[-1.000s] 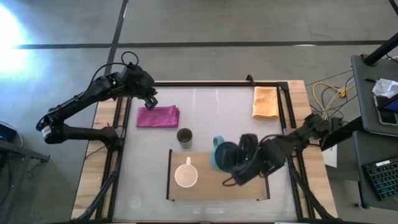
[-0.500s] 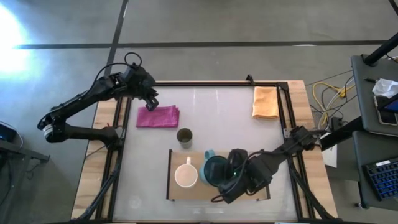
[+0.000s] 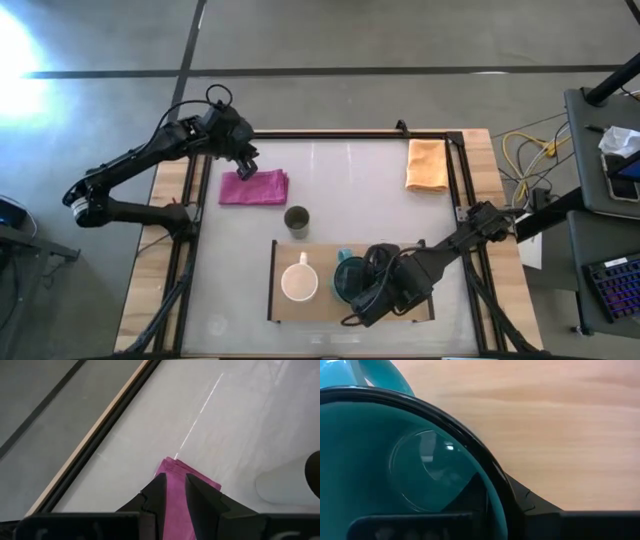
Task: Stack small to large cups/mugs on shelf
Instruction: Put the blue mug on the shelf
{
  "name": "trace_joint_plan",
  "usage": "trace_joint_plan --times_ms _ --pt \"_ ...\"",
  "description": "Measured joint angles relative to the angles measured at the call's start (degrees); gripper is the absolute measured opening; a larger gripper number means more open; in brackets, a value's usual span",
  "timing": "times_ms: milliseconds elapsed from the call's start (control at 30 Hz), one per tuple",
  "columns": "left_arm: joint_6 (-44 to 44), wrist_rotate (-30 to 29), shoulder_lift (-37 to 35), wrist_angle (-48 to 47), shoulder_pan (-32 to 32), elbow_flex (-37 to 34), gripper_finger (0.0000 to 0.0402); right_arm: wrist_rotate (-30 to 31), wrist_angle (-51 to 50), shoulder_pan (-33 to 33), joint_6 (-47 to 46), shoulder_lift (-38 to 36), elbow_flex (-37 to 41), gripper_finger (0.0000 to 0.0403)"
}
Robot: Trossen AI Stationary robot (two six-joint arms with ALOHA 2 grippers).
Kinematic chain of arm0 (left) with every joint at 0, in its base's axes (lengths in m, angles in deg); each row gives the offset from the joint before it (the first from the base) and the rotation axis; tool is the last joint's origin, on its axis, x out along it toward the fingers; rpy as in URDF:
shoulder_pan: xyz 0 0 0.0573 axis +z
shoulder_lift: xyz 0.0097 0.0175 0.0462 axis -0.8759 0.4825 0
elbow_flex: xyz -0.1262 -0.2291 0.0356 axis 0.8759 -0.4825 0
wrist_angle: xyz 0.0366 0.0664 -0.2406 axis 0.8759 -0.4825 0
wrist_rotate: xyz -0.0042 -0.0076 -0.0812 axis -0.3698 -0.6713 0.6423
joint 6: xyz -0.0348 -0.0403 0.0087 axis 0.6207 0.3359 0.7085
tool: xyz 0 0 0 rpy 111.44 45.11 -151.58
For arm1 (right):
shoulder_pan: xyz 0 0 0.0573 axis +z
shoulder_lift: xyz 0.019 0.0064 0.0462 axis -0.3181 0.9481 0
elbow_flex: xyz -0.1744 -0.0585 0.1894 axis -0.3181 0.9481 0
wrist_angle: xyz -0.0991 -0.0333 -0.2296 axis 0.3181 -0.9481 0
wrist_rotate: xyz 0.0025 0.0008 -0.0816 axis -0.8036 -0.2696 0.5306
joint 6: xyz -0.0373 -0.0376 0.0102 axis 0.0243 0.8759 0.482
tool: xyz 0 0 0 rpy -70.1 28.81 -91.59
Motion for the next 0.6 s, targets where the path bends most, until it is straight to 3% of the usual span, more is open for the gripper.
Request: trace_joint_plan --times_ms 200,600 --pt "0.0 0.5 0.1 0.1 0.0 0.0 0.0057 0.4 0.0 -0.1 0.3 -0.2 0.7 0.0030" --pt "0.0 0.6 0.1 0.1 0.0 0.1 0.0057 2.8 0.1 -0.4 1.4 -0.3 0.8 0.0094"
